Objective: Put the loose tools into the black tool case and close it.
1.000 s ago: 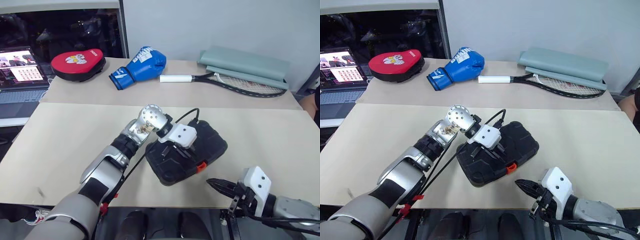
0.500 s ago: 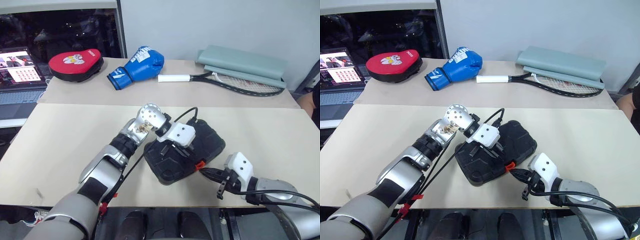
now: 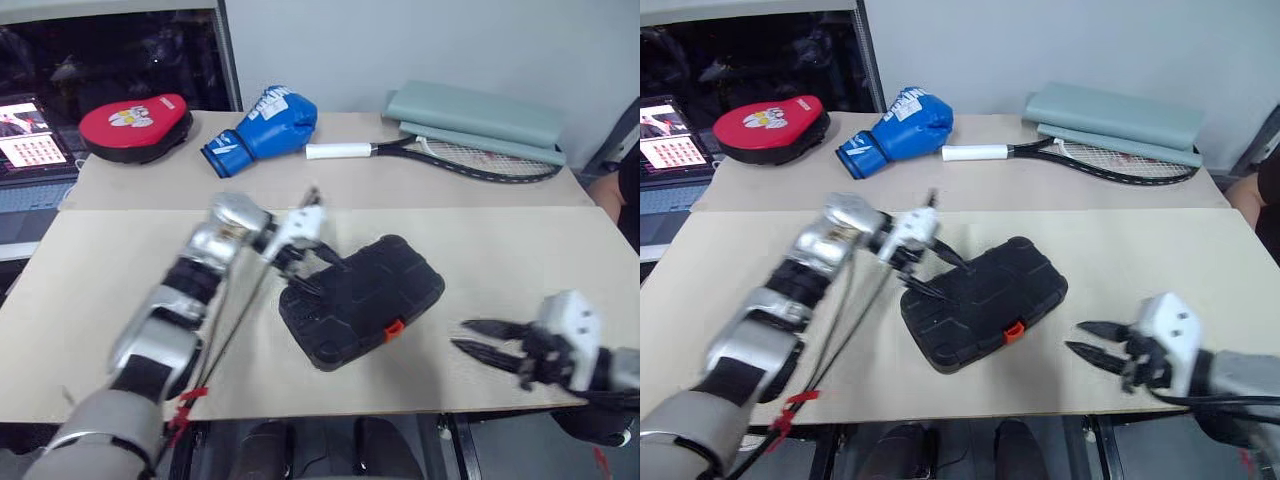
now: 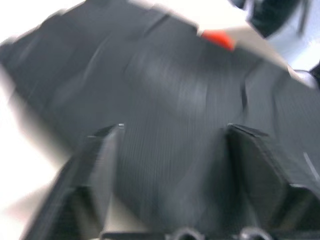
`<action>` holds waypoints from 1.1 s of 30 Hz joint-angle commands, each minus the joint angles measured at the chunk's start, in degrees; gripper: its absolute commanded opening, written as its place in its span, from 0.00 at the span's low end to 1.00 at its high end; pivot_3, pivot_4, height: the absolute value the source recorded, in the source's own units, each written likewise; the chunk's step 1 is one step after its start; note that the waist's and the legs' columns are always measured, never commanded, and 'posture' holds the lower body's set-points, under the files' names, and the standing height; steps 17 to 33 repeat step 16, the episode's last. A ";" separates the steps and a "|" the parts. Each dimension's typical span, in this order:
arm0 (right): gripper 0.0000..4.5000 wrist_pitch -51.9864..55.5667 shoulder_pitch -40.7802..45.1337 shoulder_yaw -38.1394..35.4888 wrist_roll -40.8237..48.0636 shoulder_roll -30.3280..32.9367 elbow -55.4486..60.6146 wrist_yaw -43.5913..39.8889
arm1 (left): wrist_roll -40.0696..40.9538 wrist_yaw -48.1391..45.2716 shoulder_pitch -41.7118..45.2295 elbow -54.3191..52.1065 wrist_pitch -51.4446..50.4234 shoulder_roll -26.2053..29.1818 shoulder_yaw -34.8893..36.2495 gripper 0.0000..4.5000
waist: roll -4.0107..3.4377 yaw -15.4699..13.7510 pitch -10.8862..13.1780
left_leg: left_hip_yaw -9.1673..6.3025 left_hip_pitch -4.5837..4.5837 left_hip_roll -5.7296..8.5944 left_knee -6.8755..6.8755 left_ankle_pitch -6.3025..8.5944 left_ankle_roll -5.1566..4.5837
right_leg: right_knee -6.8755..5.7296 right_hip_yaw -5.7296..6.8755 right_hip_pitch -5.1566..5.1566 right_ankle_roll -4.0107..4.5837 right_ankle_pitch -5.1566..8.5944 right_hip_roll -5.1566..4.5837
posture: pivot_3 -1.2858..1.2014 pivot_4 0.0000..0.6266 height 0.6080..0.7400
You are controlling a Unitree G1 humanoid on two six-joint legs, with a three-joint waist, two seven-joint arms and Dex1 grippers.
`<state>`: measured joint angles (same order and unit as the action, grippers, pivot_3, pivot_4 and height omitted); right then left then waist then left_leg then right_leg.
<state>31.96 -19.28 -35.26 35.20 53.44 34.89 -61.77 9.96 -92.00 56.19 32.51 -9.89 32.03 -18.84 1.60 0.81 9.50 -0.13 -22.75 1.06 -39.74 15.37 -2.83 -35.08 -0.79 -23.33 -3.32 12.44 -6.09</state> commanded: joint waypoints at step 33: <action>0.98 -0.09 11.76 -0.13 4.44 9.19 -16.27 -13.57 | 23.08 3.66 -30.28 -39.88 -22.83 34.21 17.95 1.00 | -0.11 -1.70 0.20 | 0.09 -0.61 0.11 -0.08 -0.09 0.25 | -0.07 0.03 -0.69 0.01 -0.03 -0.26 | 0.52 0.24 0.97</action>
